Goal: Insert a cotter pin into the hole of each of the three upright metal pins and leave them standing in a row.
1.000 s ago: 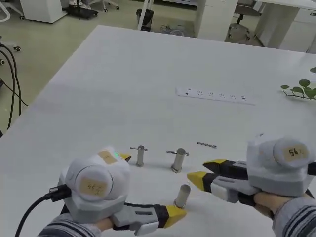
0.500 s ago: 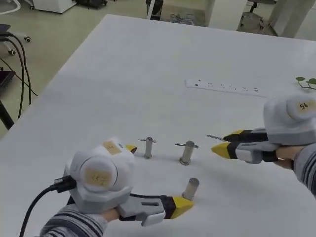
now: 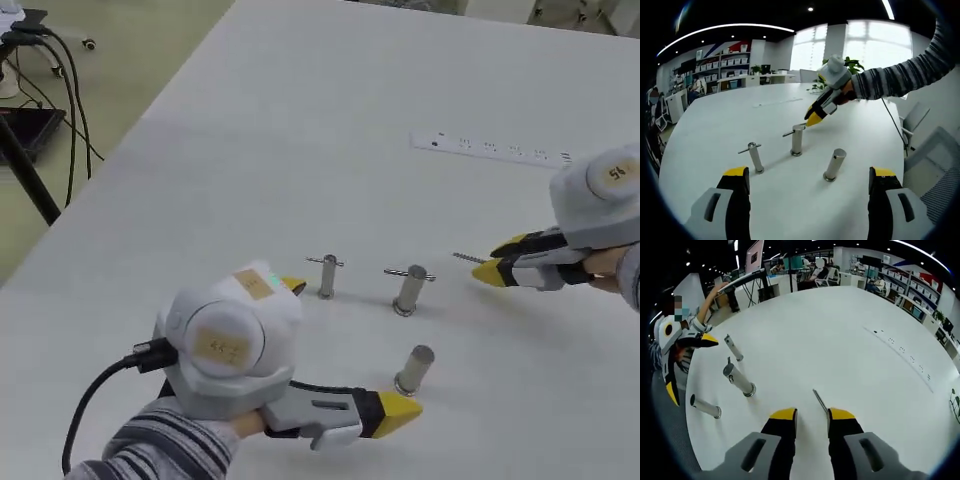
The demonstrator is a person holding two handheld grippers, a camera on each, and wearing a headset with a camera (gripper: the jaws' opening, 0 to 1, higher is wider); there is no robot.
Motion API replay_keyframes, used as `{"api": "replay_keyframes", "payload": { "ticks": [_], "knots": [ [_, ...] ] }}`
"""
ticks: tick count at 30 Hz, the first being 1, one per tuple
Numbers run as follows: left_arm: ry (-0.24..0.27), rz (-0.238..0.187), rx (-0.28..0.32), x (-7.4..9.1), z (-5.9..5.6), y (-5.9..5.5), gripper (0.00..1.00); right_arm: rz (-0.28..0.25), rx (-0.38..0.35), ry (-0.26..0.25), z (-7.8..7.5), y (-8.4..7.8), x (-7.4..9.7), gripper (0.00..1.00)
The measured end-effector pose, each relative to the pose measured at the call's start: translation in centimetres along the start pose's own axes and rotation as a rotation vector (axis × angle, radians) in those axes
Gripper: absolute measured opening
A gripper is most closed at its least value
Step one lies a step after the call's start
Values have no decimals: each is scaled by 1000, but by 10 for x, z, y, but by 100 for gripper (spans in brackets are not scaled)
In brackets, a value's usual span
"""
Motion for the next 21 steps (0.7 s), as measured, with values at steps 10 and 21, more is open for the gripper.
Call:
{"api": "replay_keyframes", "payload": {
  "ticks": [10,21],
  "knots": [
    [-1,-11,5,0,0,3,99,74,8,11,-15,-3,-12,15],
    [4,-1,11,0,3,1,99,143,92,-9,-35,2,-16,2]
  ]
}}
Point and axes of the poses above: the centre of the closed fingertips' face, and the gripper's own axes: x roughly backward along the fingers, z roughly to its left, y roughly out of its top, the point moved 3 cm from there along x, roughly backward along the fingers, and after that the axes turned 8 degrees about -x, right-handed, at the moved point
